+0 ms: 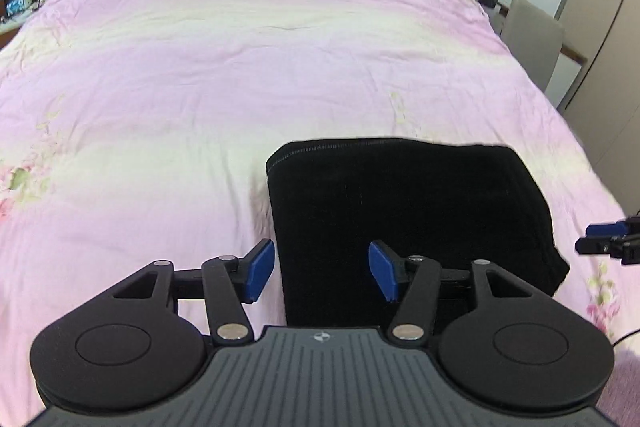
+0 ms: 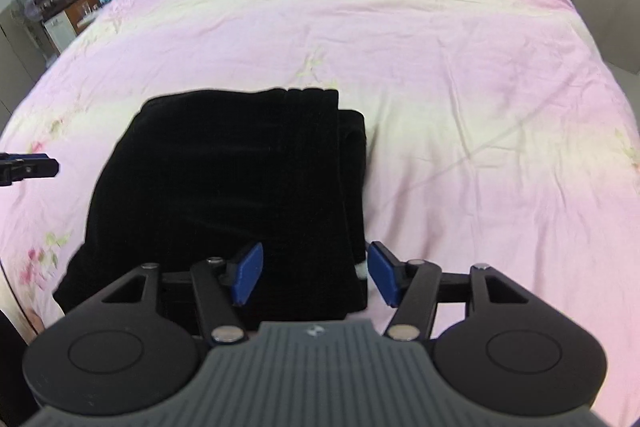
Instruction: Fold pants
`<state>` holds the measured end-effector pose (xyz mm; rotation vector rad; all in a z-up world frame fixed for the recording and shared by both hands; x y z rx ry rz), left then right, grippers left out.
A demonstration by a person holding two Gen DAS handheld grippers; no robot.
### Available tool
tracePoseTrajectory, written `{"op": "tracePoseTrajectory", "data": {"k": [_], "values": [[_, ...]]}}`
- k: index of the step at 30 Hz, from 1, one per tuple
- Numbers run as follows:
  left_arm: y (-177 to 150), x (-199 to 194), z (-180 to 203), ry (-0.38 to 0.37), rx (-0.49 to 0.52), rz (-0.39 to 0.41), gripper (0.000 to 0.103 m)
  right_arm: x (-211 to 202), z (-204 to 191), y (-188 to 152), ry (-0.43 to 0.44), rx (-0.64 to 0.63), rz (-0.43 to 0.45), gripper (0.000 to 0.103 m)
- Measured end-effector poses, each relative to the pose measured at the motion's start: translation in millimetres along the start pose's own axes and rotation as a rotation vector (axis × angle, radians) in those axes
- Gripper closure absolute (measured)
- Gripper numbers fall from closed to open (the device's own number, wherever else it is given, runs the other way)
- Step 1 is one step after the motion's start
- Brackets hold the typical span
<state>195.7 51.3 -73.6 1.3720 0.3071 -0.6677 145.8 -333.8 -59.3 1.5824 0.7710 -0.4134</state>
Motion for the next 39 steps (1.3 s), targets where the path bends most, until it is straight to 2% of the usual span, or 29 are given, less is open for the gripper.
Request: {"op": "tracePoseTrajectory", "data": {"k": [1,3,8,12,16,25,27,28,29,32,36,39], "values": [[0,6,-3,-0.013,-0.038,-0.003,0.025,6,5,1,0.017,0.028,0.000,0.029],[-4,20,-14,-0.042,-0.113,-0.016,0.022,20,19,4,0.026,0.091,-0.007,0.021],[-24,52,-43,-0.067,-0.255,-0.059,0.021,61,58,-4,0.073,0.273,-0.058,0.023],[-38,75,-57,-0.084,-0.304,-0.100,0.020,90,87,-16,0.166,0.447,-0.092,0.024],[-50,93,-62,-0.125,-0.331,-0.135,0.017,118,103,-30,0.259,0.565,-0.127,0.024],[-60,121,-80,-0.209,-0.431,-0.185,0.020,160,119,-44,0.400,0.690,-0.191,0.028],[-64,124,-83,-0.231,-0.472,-0.188,0.024,165,119,-44,0.425,0.711,-0.190,0.033],[-65,125,-84,-0.240,-0.491,-0.190,0.029,168,118,-45,0.440,0.726,-0.187,0.037],[-65,125,-85,-0.249,-0.507,-0.191,0.038,171,117,-45,0.446,0.735,-0.185,0.037],[-69,125,-88,-0.272,-0.583,-0.196,0.053,171,113,-44,0.452,0.736,-0.172,0.042],[-65,114,-84,-0.258,-0.567,-0.167,0.062,155,103,-35,0.425,0.686,-0.145,0.054],[-61,104,-82,-0.247,-0.566,-0.145,0.069,142,91,-22,0.391,0.644,-0.122,0.057]]}}
Point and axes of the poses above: each gripper's, at about its wrist camera, not at the fingertips, and x roughly the way its jaws point, z to its right, y to its top, the point moved 2 cm from there along x, roughly the way its jaws point, and after that the axes turned 14 degrees about z, right-handed, at the moved point
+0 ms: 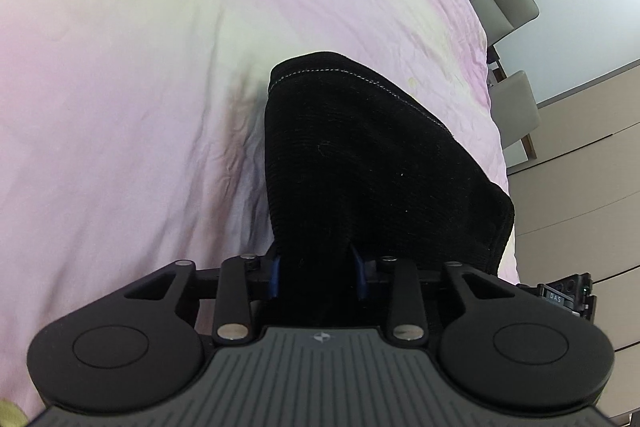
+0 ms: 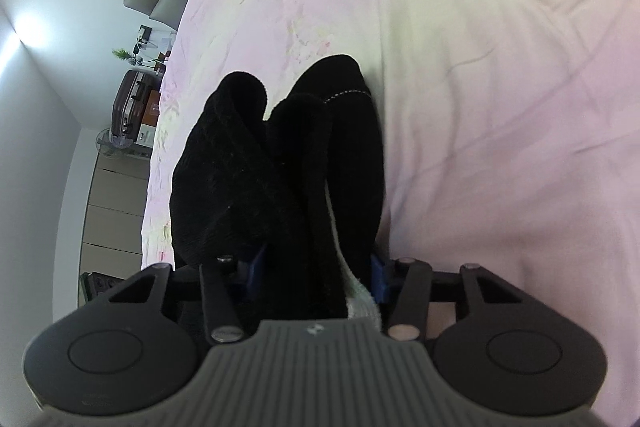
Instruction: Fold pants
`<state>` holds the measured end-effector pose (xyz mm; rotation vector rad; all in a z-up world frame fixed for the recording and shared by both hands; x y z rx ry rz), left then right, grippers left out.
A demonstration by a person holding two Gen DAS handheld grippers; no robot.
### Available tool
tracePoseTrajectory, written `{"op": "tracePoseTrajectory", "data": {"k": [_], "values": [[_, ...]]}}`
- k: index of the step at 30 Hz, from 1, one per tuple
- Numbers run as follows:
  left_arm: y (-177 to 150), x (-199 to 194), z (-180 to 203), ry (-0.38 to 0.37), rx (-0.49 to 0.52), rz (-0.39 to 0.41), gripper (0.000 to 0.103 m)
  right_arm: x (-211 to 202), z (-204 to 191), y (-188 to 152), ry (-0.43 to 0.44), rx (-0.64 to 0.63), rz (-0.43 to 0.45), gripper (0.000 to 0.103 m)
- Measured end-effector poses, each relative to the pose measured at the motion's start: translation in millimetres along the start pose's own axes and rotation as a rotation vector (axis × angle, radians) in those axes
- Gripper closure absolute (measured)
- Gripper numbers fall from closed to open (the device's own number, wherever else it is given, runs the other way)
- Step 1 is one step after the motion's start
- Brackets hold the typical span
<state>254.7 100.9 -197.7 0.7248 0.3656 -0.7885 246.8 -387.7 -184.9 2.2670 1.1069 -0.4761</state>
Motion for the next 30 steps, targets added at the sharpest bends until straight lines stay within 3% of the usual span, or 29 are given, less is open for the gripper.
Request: {"op": "tracePoseTrajectory", "data": {"k": [10,17,25,30], "values": [[13,-46,22,-0.016,0.044,0.039,0.075,-35,-89,-8,-0.036,-0.153,0.010,0.063],[53,-119,27,-0.008,0.121,0.133,0.075,-39,-162,-22,0.041,-0.193,0.034,0.063],[113,-221,4,0.114,0.216,0.235,0.075,16,-255,-61,0.176,-0.201,0.007,0.063],[144,-265,-30,0.205,0.250,0.250,0.075,73,-300,-101,0.245,-0.176,-0.034,0.063]]}}
Point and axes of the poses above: each gripper's, at about its wrist camera, not at the fingertips, and x roughly the way its jaws point, z to its right, y to its top, the point moved 2 cm from there along x, roughly the way its jaws point, and after that the axes turned 14 degrees about z, right-handed, at the moved point
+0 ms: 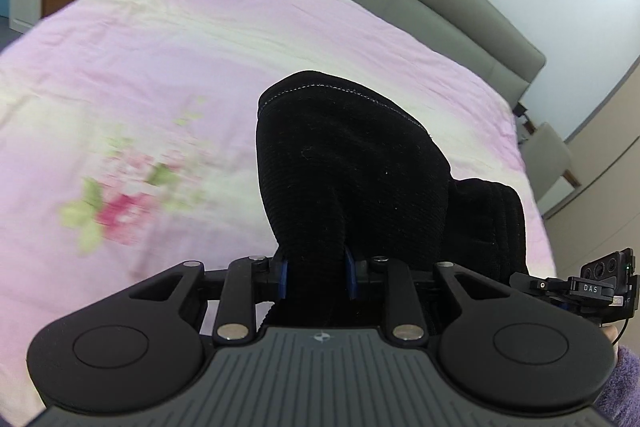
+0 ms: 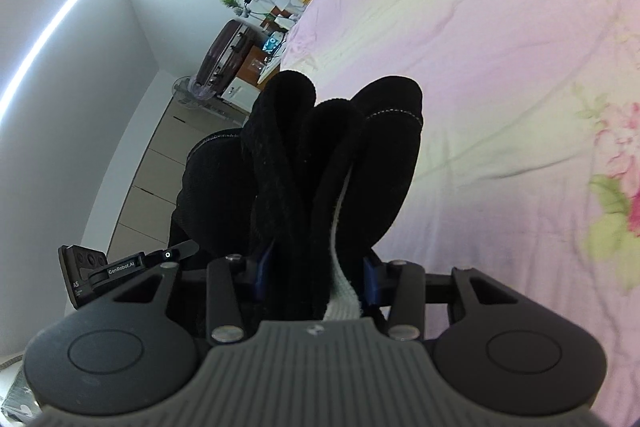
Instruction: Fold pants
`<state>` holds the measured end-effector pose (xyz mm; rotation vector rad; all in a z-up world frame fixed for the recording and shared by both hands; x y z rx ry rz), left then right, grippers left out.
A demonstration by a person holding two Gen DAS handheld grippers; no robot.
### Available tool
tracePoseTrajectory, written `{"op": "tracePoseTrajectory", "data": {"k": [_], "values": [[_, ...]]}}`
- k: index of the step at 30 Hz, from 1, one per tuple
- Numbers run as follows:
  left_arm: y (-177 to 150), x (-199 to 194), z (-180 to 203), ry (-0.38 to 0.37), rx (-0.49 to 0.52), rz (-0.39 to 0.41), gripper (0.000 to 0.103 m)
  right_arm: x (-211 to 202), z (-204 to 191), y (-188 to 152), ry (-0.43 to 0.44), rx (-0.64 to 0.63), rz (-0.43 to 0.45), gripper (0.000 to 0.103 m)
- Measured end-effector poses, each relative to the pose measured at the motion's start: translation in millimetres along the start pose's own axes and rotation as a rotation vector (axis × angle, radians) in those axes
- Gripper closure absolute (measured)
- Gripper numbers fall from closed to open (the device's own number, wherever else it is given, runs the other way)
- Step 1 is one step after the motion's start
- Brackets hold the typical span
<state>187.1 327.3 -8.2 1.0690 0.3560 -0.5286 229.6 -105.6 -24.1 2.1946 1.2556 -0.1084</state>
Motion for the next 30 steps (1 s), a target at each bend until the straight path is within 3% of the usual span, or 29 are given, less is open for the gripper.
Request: {"op": "tracePoseTrajectory", "data": {"k": [6,13,22,30], "values": [[18,8,-64,0.058,0.016,-0.032,0.075,75,-16,-39,0.026,0.023,-0.020,0.063],[15,58,-115,0.063,0.019,-0.079,0.074,140,-3,-61,-0.024,0.025,-0.033,0.063],[-9,122,-154,0.040,0.034,-0.134,0.074,175,37,-78,-0.127,0.027,-0.059,0.063],[-22,125,-169,0.085,0.008,-0.140,0.070,185,62,-86,-0.194,0.025,-0.084,0.062]]}}
Point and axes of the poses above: each gripper's, at about its wrist camera, not at the fingertips, and x roughly the way its jaws point, z to its right, y to its top, the point moved 2 cm from there along x, roughly the way its jaws point, and after that the axes turned 14 degrees about z, right-handed, at the moved point
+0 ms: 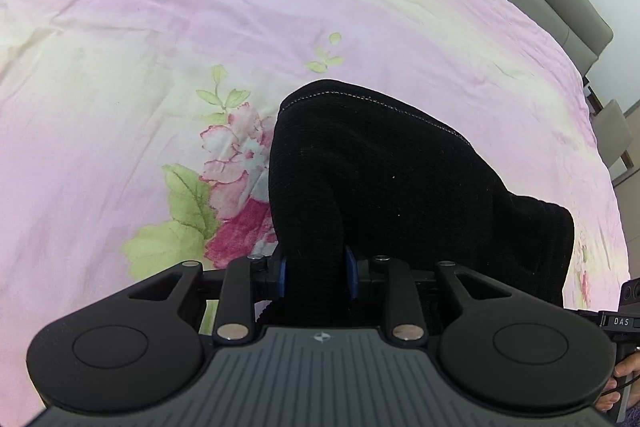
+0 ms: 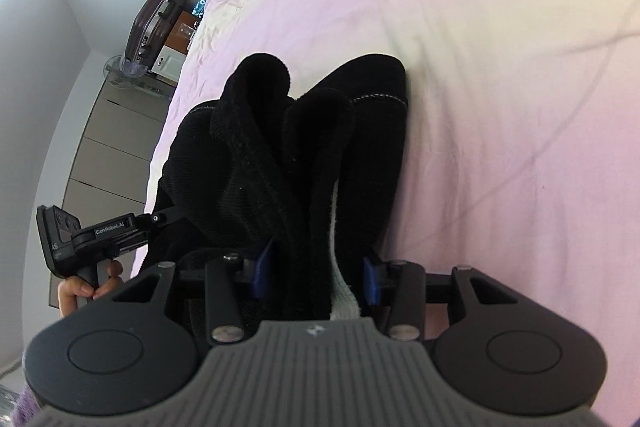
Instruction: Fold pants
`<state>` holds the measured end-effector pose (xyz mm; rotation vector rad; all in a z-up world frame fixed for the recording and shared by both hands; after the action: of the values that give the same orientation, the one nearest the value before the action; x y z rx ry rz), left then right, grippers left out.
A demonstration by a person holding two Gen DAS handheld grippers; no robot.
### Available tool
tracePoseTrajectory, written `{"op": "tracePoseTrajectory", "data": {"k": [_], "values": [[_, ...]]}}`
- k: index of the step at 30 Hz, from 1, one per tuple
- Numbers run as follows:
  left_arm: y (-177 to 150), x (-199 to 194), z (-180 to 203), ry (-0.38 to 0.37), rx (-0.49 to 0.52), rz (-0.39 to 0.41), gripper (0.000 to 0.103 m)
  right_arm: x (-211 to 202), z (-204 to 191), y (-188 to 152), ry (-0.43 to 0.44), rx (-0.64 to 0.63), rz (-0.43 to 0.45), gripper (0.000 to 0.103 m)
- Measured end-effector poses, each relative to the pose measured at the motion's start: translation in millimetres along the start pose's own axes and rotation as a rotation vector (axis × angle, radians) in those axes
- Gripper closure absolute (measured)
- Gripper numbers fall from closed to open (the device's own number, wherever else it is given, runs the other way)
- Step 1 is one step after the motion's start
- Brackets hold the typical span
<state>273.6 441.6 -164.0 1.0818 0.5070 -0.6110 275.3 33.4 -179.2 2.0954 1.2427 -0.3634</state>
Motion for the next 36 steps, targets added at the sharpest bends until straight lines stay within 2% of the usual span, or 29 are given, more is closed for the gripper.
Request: {"op": "tracePoseTrajectory", "data": {"k": [2,3,5,9,11,13,17,19,21,24,27,29,32,36], "values": [[1,-11,9,0.045,0.047,0.022,0.062,-3,-4,2,-0.010,-0.022,-0.006,0.056],[4,-18,15,0.078,0.077,0.038,0.061,-7,-8,2,-0.025,-0.052,-0.009,0.049],[6,-36,23,0.115,0.121,0.069,0.061,-9,-23,6,-0.059,-0.139,-0.012,0.045],[5,-80,38,0.123,0.180,0.098,0.061,-48,-57,5,-0.089,-0.384,0.093,0.043],[-1,-99,47,0.129,0.225,0.098,0.061,-65,-74,0,-0.064,-0.477,0.136,0.045],[-12,-115,59,0.144,0.286,0.096,0.061,-73,-91,-9,-0.055,-0.567,0.154,0.059],[-44,-123,66,0.191,0.349,0.049,0.062,-76,-103,-39,-0.044,-0.675,0.130,0.073],[-64,-117,61,0.226,0.376,0.013,0.066,-68,-98,-52,-0.067,-0.701,0.103,0.083],[-78,-108,51,0.260,0.370,-0.018,0.066,-62,-87,-63,-0.099,-0.724,0.100,0.083],[-91,-95,34,0.260,0.323,-0.040,0.067,-50,-70,-70,-0.123,-0.698,0.082,0.084],[-103,-76,35,0.287,0.380,-0.064,0.067,-39,-63,-78,-0.141,-0.734,0.072,0.085],[-102,-69,39,0.307,0.418,-0.077,0.067,-34,-62,-77,-0.156,-0.734,0.071,0.086],[-97,-71,39,0.319,0.402,-0.085,0.066,-33,-61,-68,-0.168,-0.686,0.053,0.087],[-91,-96,53,0.353,0.433,-0.041,0.065,-41,-72,-58,-0.163,-0.673,0.034,0.085]]}}
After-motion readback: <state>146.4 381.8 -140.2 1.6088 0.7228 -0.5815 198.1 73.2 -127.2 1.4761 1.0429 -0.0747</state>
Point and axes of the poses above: each gripper's, at about its wrist camera, not at the fingertips, and x roughly the way its jaws point, z to its right, y to its top, the point moved 2 cm from there along x, roughly the way its jaws point, and after that the axes turned 14 degrees about z, right-handed, at the moved point
